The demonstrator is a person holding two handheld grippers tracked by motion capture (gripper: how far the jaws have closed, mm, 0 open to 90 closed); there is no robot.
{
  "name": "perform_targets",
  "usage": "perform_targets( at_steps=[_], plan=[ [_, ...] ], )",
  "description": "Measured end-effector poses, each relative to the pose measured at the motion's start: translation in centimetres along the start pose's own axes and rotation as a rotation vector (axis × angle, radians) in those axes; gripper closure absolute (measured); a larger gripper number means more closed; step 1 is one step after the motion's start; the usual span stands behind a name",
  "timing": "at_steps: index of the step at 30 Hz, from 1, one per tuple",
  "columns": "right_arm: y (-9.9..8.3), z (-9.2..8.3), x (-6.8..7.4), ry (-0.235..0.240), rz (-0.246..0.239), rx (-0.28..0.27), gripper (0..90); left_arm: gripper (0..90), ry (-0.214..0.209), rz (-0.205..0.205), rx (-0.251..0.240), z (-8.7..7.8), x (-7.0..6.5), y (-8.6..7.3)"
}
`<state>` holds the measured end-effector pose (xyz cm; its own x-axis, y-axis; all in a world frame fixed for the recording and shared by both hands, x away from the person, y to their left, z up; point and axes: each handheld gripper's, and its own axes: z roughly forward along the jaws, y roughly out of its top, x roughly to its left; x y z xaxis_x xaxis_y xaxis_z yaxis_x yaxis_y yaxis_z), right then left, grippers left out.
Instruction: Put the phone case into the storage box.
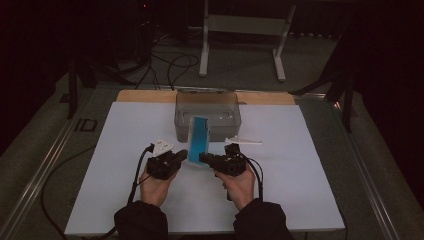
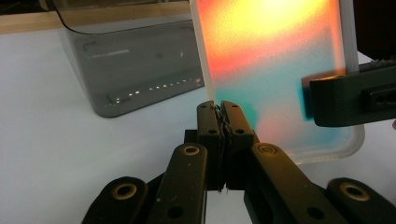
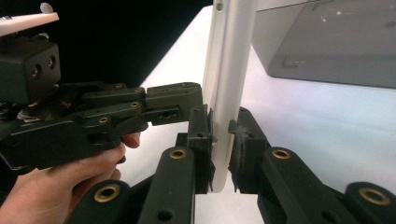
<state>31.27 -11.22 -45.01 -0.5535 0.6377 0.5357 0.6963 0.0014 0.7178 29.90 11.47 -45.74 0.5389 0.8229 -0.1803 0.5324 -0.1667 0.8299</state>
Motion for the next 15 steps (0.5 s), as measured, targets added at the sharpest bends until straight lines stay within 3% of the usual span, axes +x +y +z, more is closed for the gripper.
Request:
perform_targets(
  at_steps=[6,10,15],
  plan=[
    [0.17,-0.23,-0.05,-0.025,-0.002,0.02,81.5,88.1,-0.014,-0.003,0.01,0.22,-0.12,-0.1],
    [0.3,-0.35,-0.11,-0.03,-0.008,0.025,81.7,87.1,-0.045,0.005,0.009,0.28,0.02,-0.09],
    [0.54,-0.39,0.21,-0.045,-0.039,0.032,81.9,72.5,-0.067,0.027,-0.015,0.01,0.08,-0.03]
  ],
)
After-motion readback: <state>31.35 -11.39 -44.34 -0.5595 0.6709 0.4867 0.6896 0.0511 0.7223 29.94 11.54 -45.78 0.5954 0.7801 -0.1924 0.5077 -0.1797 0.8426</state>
